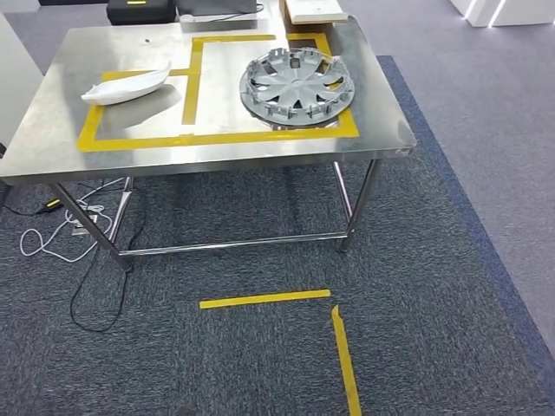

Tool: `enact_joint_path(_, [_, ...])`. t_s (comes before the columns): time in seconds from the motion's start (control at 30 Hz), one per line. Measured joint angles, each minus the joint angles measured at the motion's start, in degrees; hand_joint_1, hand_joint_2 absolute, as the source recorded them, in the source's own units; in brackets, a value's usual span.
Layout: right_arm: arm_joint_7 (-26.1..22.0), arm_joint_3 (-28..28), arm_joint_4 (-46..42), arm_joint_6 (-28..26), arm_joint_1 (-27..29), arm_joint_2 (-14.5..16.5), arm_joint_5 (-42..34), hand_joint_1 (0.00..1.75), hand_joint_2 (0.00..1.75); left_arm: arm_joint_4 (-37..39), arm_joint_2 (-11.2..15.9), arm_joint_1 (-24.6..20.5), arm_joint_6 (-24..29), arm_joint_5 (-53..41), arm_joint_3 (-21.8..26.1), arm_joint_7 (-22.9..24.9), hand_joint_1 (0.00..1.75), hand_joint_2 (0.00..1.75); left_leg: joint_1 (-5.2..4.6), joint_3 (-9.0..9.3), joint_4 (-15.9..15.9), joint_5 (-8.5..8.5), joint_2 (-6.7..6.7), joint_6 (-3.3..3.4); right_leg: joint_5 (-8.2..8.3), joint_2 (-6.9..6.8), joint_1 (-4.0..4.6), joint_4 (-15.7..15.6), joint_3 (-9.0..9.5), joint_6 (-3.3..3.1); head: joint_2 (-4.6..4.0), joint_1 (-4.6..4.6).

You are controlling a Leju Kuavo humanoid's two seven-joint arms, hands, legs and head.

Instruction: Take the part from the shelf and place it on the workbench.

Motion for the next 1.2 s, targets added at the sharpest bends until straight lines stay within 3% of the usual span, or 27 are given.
enact_joint_path(0.03, [-0.24,-0.25,0.04,0.06,-0.35,-0.01,0.33,0.00,0.00,0.00,0.13,-0.03,-0.85,0.02,-0.08,-0.01,0.00,0.00,-0.03,-0.21,-0.05,0.67,0.04,-0.27,-0.67,0.07,0.11,-2.57,1.42,-0.27,0.00,-0.04])
enact_joint_path(0.1, [-0.19,-0.43,0.18,0.64,-0.72,-0.02,0.94,0.00,0.00,0.03,0.42,0.01,-2.39,0.04,-0.31,0.61,0.00,0.00,0.09,-0.44,-0.25,1.66,0.01,-0.87,-0.46,0.01,0.18,-3.48,1.04,-1.02,0.00,-0.12])
enact_joint_path(0.13, [-0.03,-0.55,0.25,0.99,-0.84,-0.02,0.94,0.00,0.00,0.06,0.55,0.08,-3.05,0.05,-0.48,1.26,0.00,0.00,0.19,-0.65,0.12,0.92,-0.09,-1.20,0.08,-0.11,0.15,-3.38,0.55,-1.45,0.00,-0.12])
enact_joint_path(0.17, [0.13,-0.73,0.31,1.44,-0.90,-0.03,0.69,0.00,0.00,0.09,0.65,0.17,-3.63,0.06,-0.67,2.06,0.00,0.00,0.27,-0.93,1.36,-1.04,-0.21,-1.51,0.67,-0.31,0.09,-3.33,-0.01,-2.01,0.00,-0.26])
enact_joint_path(0.2, [0.25,-1.00,0.38,2.03,-0.92,-0.05,0.32,0.00,0.00,0.11,0.74,0.28,-4.17,0.07,-0.87,2.93,0.00,0.00,0.36,-1.34,3.75,-4.13,-0.31,-1.76,1.30,-0.51,0.04,-3.27,-0.67,-2.47,0.00,-0.38])
enact_joint_path(0.27, [-0.05,-1.79,0.43,3.28,-0.82,-0.08,-0.90,0.00,0.00,0.13,0.82,0.40,-5.09,0.07,-1.22,4.45,0.00,0.00,0.44,-2.22,11.25,-10.44,-0.35,-2.09,2.51,-0.79,0.16,-2.83,-2.35,-2.97,0.00,-0.62])
enact_joint_path(0.3, [-0.39,-2.27,0.45,3.70,-0.80,-0.09,-1.53,0.00,0.00,0.13,0.85,0.40,-5.45,0.06,-1.33,5.03,0.00,0.00,0.46,-2.39,14.73,-11.72,-0.36,-2.19,3.05,-0.87,0.20,-2.44,-3.33,-2.99,0.00,-0.65])
enact_joint_path(0.33, [-0.74,-2.79,0.45,3.96,-0.81,-0.10,-2.11,0.00,0.00,0.13,0.88,0.37,-5.70,-0.04,-1.43,5.43,0.00,0.00,0.48,-2.13,16.98,-11.23,-0.37,-2.21,3.55,-0.83,0.23,-1.97,-4.41,-2.96,0.00,-0.65])
enact_joint_path(0.37, [-1.04,-3.30,0.45,4.08,-0.84,-0.11,-2.51,0.00,0.00,0.13,0.89,0.35,-5.74,-0.27,-1.55,5.64,0.00,0.00,0.50,-1.27,17.57,-9.47,-0.43,-2.14,4.00,-0.67,0.25,-1.46,-5.51,-2.85,0.00,-0.65])
enact_joint_path(0.43, [-1.70,-4.23,0.44,4.23,-0.90,-0.15,-2.85,0.00,0.00,0.13,0.92,0.38,-5.30,-1.11,-2.02,5.32,0.00,0.00,0.52,2.62,13.54,-5.93,-1.59,-1.68,4.90,-0.09,0.23,-0.47,-7.62,-2.52,0.00,-0.65])
enact_joint_path(0.5, [-2.88,-4.80,0.44,4.74,-1.05,-0.20,-2.73,0.00,0.00,0.13,0.92,0.47,-4.52,-2.44,-2.83,4.41,0.00,0.00,0.57,7.97,5.58,-6.65,-3.66,-1.03,5.78,0.72,0.35,0.44,-9.19,-2.06,0.00,-0.61])
enact_joint_path(0.57, [-3.97,-5.13,0.44,5.46,-1.16,-0.30,-2.51,0.00,0.00,0.13,0.73,0.33,-3.92,-3.89,-3.87,3.84,0.00,0.00,0.51,10.61,0.71,-8.68,-4.12,-0.66,6.76,1.74,0.42,0.89,-10.32,-1.42,0.00,-0.64])
enact_joint_path(0.63, [-4.56,-5.48,0.48,6.22,-1.00,-0.60,-2.44,0.00,0.00,0.12,0.23,-0.02,-3.77,-5.46,-5.07,4.09,0.00,0.00,0.70,10.30,-0.29,-8.87,-2.87,-0.24,7.09,2.27,0.33,1.30,-11.55,-0.72,0.00,-0.61])
enact_joint_path(0.67, [-4.78,-5.68,0.51,6.69,-0.87,-0.75,-2.48,0.00,0.00,0.12,-0.03,-0.14,-3.81,-6.50,-5.71,4.51,0.00,0.00,0.80,9.99,-0.58,-8.64,-2.23,0.14,6.22,2.02,0.29,2.42,-12.40,-0.41,0.00,-0.48])
enact_joint_path(0.73, [-5.11,-6.14,0.55,7.60,-0.71,-0.93,-2.69,0.00,0.00,0.13,-0.47,-0.22,-4.03,-9.04,-7.34,5.66,0.00,0.00,0.79,9.15,-0.71,-7.93,-0.88,0.75,2.39,1.04,0.18,7.97,-14.88,0.06,0.00,-0.21])
enact_joint_path(0.8, [-5.25,-6.62,0.58,8.33,-0.67,-0.97,-2.80,0.00,0.00,0.13,-0.68,-0.31,-4.80,-11.55,-9.48,6.57,0.00,0.00,0.59,8.26,-0.63,-7.25,0.53,0.91,-1.21,0.59,0.04,14.95,-17.05,0.45,0.00,-0.11])
enact_joint_path(0.83, [-5.34,-6.83,0.60,8.70,-0.62,-0.98,-2.65,0.00,0.00,0.13,-0.70,-0.45,-5.70,-12.78,-10.68,7.01,0.00,0.00,0.52,7.86,-0.58,-6.95,1.23,0.88,-1.71,0.48,-0.01,16.37,-16.99,0.58,0.00,-0.12])
enact_joint_path(0.87, [-5.46,-6.98,0.61,9.10,-0.56,-1.00,-2.32,0.00,0.00,0.13,-0.73,-0.63,-6.93,-14.01,-11.91,7.49,0.00,0.00,0.49,7.52,-0.51,-6.70,1.90,0.80,-1.23,0.28,-0.04,15.60,-15.77,0.66,0.00,-0.11])
enact_joint_path(0.93, [-5.88,-7.10,0.61,9.95,-0.51,-1.07,-1.47,0.00,0.00,0.13,-0.75,-1.06,-9.49,-15.94,-14.39,8.69,0.00,0.00,0.46,7.19,-0.35,-6.36,3.10,0.55,1.36,-1.28,-0.05,8.29,-10.32,0.60,0.00,-0.11])
enact_joint_path(1.0, [-6.41,-7.13,0.61,10.51,-0.71,-1.12,-1.12,0.00,0.00,0.13,-0.76,-1.31,-10.59,-16.67,-16.36,9.46,0.00,0.00,0.16,7.11,-0.16,-6.18,4.18,0.10,2.73,-3.66,0.22,1.25,-5.83,0.06,0.00,-0.15])
enact_joint_path(1.07, [-6.85,-7.27,0.62,10.91,-0.70,-1.13,-1.39,0.00,0.00,0.13,-0.76,-1.44,-10.56,-16.81,-17.53,9.67,0.00,0.00,-0.08,7.11,-0.06,-5.97,5.17,-0.44,2.81,-4.15,0.50,-0.41,-5.36,-0.81,0.00,-0.30])
enact_joint_path(1.13, [-7.15,-7.51,0.66,11.26,-0.35,-1.13,-1.65,0.00,0.00,0.13,-0.77,-1.59,-10.55,-16.94,-18.34,9.89,0.00,0.00,0.04,7.09,0.15,-6.06,5.59,-1.04,3.32,-3.09,0.42,-0.43,-5.83,-1.70,0.00,-0.38])
enact_joint_path(1.2, [-7.48,-7.69,0.68,11.41,-0.15,-1.15,-1.73,0.00,0.00,0.13,-0.77,-1.65,-10.60,-17.16,-19.01,10.26,0.00,0.00,0.25,6.01,2.93,-8.46,3.67,-1.65,4.00,-2.06,0.22,-0.63,-6.00,-2.56,0.00,-0.48])
